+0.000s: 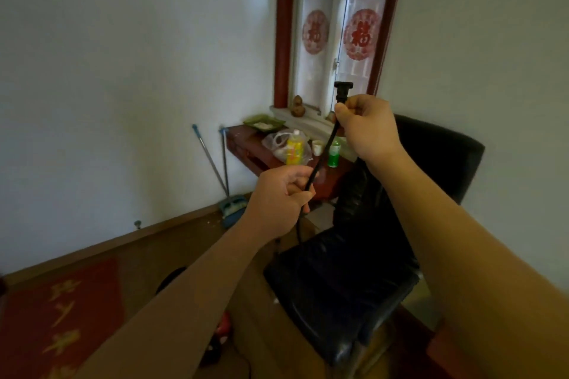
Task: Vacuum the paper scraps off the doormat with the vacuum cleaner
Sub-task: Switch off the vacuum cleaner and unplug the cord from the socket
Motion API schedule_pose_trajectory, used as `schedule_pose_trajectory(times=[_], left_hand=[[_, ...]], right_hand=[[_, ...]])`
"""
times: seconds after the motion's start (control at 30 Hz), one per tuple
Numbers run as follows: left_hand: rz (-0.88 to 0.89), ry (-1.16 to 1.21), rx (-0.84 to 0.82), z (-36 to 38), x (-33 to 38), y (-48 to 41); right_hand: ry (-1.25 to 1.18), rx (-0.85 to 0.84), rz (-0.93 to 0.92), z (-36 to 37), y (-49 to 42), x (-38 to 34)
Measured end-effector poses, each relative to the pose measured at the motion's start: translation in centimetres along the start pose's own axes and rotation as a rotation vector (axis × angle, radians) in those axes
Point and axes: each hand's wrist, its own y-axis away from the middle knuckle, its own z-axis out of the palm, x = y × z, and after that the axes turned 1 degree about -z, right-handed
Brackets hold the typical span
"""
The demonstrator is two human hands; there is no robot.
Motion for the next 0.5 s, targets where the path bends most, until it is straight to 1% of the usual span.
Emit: schedule_pose_trajectory(times=[0.13,0.23,0.37,0.5], left_hand=[[-0.033,-0.038,0.075,-8.8,-2.4,0.8],[-0.049,-0.065,0.145,-13.8,-3.9,1.3],[-0.086,-0.095,0.201,-17.9,-5.5,1.6],[-0.144,-0.108,0.232,-19.7,-7.3,0.9]], right_hand=[[-0.046,-0.062,-0.043,8.1,0.0,-3.8],[-0.077,-0.101,-0.072,12.8,-0.2,-6.1],[-0.117,-0.189,-0.085,18.3,-1.2,-7.7],[-0.158,-0.242,-0.093,22.3,-2.7,-7.5]])
